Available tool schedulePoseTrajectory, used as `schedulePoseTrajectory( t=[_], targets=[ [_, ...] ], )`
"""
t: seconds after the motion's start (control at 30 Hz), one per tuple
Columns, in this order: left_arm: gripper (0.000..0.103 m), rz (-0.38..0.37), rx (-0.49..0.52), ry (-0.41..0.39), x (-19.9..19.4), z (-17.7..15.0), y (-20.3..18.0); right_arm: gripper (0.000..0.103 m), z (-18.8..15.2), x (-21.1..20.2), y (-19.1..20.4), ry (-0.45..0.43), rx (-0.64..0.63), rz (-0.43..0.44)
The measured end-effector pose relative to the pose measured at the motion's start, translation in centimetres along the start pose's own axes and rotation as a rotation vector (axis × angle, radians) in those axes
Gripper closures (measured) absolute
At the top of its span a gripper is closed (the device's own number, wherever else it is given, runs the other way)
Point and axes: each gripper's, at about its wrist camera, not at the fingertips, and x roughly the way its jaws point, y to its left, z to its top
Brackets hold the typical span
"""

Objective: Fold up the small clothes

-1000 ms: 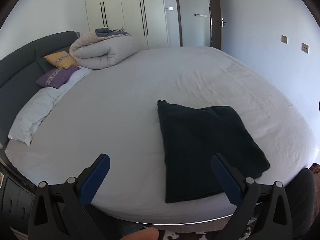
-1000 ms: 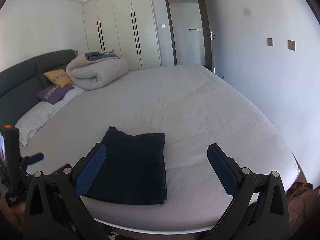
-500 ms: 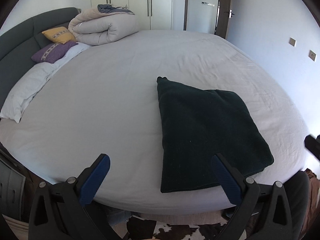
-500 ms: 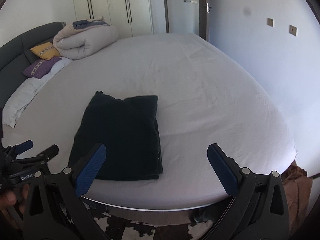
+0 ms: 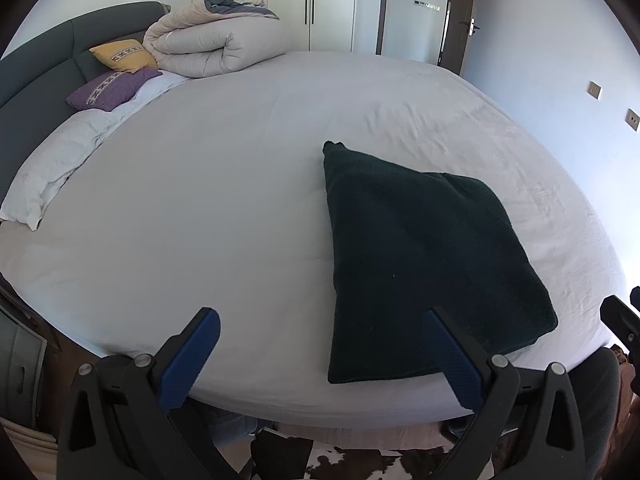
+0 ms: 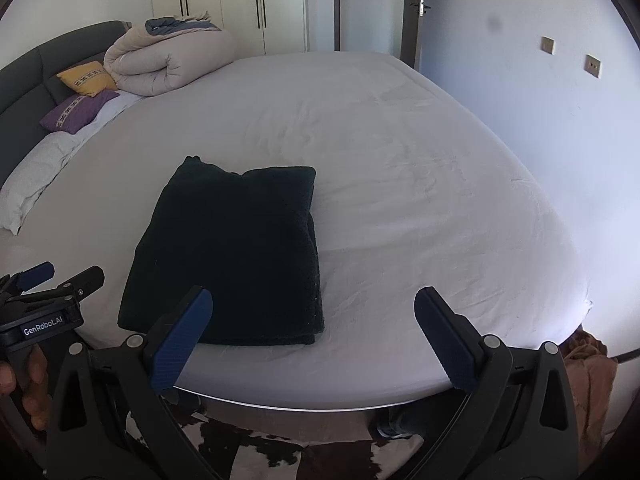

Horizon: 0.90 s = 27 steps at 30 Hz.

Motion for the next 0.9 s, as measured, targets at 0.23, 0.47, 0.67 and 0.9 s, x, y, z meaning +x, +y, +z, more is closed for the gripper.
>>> schedulePoseTrajectory(
  t=[0.23,0.47,0.67,0.9],
  targets=[
    [0.0,0.005,0.002,0.004,0.2,-0.1,0.0,0.0,0.1,0.1,0.6,0.009,-0.01,0.008],
    [0.0,0.015,0.012,0.003,0.4,-0.4,-0.3,0.0,0.2,0.3,1.2,0.011,-0.01,0.012],
    [0.0,0.02,0.017,0.002,0.5,-0.5,-0.5,0.0,0.3,0.6,1.5,0.014,-0.012,0.015],
    [0.0,0.021,0.017,0.004,0.5,-0.7,-0.5,0.0,0.3,0.7,1.7,0.016,-0.012,0.016]
  ],
)
